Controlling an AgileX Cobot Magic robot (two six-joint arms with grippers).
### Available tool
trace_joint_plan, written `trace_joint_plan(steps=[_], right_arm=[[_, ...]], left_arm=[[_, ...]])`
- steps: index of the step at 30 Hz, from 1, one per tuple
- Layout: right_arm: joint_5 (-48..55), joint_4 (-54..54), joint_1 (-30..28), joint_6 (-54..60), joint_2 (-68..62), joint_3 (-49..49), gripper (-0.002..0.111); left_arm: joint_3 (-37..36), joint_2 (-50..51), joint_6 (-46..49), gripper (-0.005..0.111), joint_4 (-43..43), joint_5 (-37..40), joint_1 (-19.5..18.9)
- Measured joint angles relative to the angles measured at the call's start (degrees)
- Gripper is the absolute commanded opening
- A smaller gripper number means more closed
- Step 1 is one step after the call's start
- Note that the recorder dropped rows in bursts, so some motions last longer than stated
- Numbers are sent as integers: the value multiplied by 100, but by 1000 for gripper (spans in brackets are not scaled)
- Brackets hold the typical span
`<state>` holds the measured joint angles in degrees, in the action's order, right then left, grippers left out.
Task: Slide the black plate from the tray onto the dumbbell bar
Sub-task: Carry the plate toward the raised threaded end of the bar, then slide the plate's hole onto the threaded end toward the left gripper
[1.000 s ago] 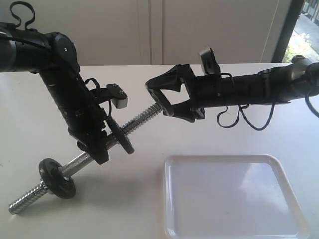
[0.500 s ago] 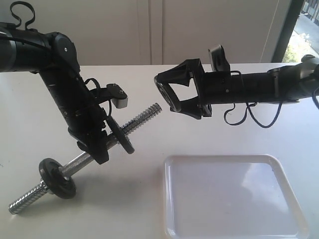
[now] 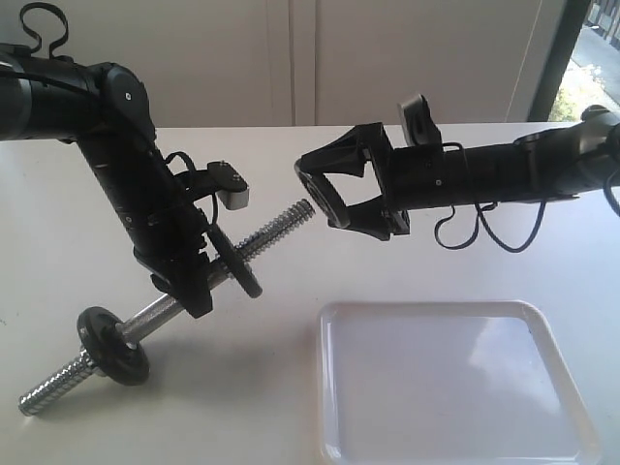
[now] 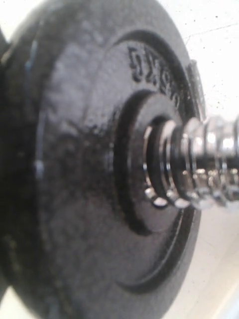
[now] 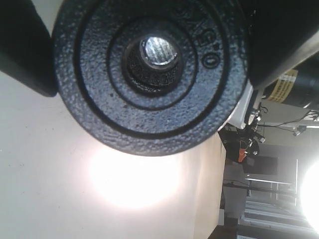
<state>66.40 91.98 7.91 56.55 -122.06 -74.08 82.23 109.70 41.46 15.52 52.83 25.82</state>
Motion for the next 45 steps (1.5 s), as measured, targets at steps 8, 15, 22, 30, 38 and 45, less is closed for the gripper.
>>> trace_joint_plan(steps=[8,15,22,30,38,45], right_arm=[[0,0,182,0,0,0,0],[0,0,190,-12,0,0,0],[0,0,67,-12,0,0,0],[0,0,42,-12,0,0,0],[0,0,42,-81,0,0,0],[0,0,42,-146,0,0,0]], left_arm=[[0,0,0,0,0,-12,0],[0,0,0,0,0,-12,0],[0,0,-39,0,0,-46,0],[0,0,-62,0,0,-94,0],[0,0,-62,0,0,-151,0],[0,0,-62,0,0,-175,0]])
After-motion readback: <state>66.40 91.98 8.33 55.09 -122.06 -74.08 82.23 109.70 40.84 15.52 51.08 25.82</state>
